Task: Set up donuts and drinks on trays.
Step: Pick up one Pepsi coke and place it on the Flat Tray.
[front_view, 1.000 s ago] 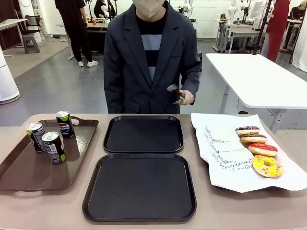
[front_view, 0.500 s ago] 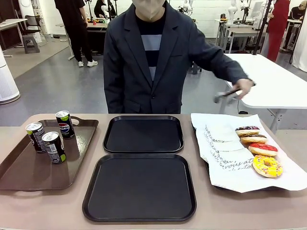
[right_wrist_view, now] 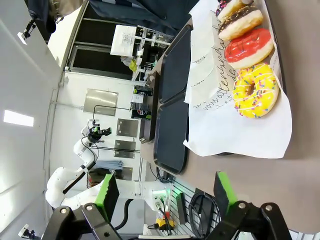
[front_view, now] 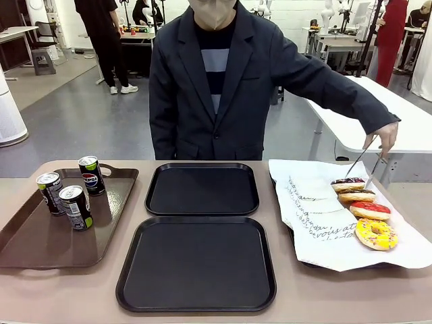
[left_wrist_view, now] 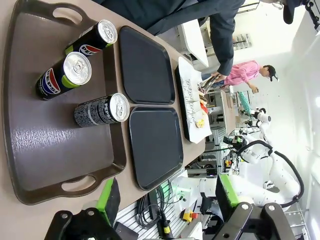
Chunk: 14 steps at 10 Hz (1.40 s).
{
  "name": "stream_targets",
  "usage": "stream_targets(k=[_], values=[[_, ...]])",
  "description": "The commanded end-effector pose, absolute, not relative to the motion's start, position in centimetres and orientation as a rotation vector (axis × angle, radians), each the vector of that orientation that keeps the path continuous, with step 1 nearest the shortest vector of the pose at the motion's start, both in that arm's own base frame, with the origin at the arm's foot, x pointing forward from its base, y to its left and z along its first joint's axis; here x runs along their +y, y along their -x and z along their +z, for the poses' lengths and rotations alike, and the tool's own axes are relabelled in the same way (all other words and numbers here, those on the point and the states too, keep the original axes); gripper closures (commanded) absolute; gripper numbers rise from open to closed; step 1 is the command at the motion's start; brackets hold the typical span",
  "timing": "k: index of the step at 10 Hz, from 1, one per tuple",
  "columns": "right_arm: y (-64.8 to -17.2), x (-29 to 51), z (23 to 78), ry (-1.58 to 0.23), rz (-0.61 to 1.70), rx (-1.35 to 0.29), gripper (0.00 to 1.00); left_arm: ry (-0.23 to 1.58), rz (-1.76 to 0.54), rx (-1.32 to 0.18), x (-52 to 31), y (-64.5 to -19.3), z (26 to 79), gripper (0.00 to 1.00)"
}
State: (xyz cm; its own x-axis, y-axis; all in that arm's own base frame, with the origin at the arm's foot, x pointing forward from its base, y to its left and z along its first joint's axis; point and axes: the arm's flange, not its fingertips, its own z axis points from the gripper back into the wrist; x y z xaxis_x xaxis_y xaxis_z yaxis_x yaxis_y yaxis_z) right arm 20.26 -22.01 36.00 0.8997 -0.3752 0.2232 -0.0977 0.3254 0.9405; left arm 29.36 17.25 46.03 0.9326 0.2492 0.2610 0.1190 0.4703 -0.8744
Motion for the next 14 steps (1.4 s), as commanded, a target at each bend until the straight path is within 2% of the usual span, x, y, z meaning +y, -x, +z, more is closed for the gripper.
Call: stream_targets(k=[1,2,6,8,11,14], values=[[-20.1,-22.2,35.9,-1.244,-0.185,-0.46,0.0,1.097,0.089,-0.386,17.3,-29.3,46.0,0.0],[-20.1,-22.2,35.9,-1.244,-0.185,-0.46,0.0,1.085,0.082,-0.379,17.2,-29.4,46.0,0.0],[-20.1,-22.2,35.9,-1.244,-0.185,-0.46,0.0,0.928,-0.093,-0.307,12.5,-31.7,52.8,0.0],[-20.1,-22.2,35.9,-1.244,-0.185,-0.46,0.0,0.594,-0.205,-0.219,8.3,-33.5,54.7,0.0],[-20.1,-22.2,35.9,-1.244,-0.185,-0.46,0.0,0.165,-0.27,-0.122,1.4,-34.7,52.6,0.0],[-20.1,-22.2,35.9,-1.244,-0.185,-0.46,0.0,0.069,-0.217,-0.139,-3.0,-36.5,49.6,0.0]])
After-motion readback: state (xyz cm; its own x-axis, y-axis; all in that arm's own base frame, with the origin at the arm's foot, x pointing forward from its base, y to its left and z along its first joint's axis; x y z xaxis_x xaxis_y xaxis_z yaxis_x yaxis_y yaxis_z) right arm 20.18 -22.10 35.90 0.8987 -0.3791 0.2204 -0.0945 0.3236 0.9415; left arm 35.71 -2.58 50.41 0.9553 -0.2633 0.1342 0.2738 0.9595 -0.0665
